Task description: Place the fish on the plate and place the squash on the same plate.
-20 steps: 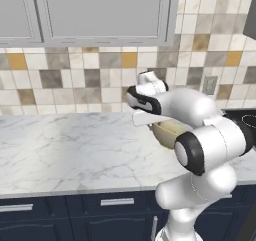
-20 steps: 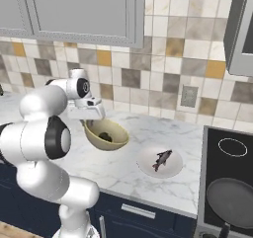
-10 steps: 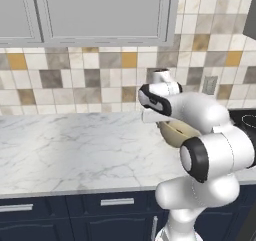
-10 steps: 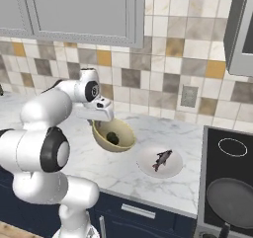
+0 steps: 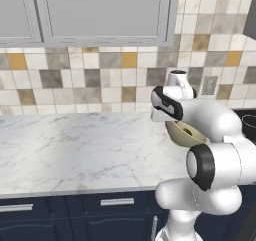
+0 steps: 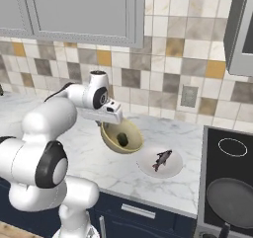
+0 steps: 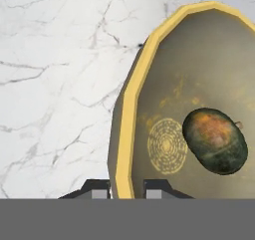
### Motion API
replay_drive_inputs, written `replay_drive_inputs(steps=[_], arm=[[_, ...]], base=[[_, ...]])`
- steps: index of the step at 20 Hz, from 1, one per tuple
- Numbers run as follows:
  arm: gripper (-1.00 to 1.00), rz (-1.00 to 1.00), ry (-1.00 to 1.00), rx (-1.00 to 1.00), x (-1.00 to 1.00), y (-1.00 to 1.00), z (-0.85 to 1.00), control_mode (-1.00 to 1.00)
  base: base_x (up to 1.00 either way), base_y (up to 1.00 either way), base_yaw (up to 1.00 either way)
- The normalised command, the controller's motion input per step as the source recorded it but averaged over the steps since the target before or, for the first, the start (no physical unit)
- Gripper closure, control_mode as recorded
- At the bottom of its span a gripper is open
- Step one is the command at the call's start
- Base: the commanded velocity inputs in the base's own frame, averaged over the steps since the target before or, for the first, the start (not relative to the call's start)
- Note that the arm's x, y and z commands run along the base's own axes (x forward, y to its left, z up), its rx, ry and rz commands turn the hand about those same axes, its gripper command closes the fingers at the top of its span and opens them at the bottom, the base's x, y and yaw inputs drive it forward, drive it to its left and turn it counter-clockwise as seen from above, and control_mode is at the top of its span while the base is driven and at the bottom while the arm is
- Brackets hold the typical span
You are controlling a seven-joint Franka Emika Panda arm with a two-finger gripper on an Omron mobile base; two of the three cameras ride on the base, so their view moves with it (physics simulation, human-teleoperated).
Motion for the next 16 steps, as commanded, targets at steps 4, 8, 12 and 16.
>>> replay_drive_inputs(steps=[4,8,12,16], arm=[[1.0,0.1,-0.06,0.1,0.13,-0.21,0.0,-1.0],[1.0,0.12,-0.1,0.08,0.08,-0.3,0.02,-1.0],[1.0,0.1,-0.09,0.09,0.07,-0.19,0.0,-1.0],[1.0,0.07,-0.1,0.1,0.02,-0.22,0.0,-1.0]], base=[[0.0,0.0,0.0],[0.0,0.0,0.0],[0.0,0.0,0.0],[0.0,0.0,0.0]])
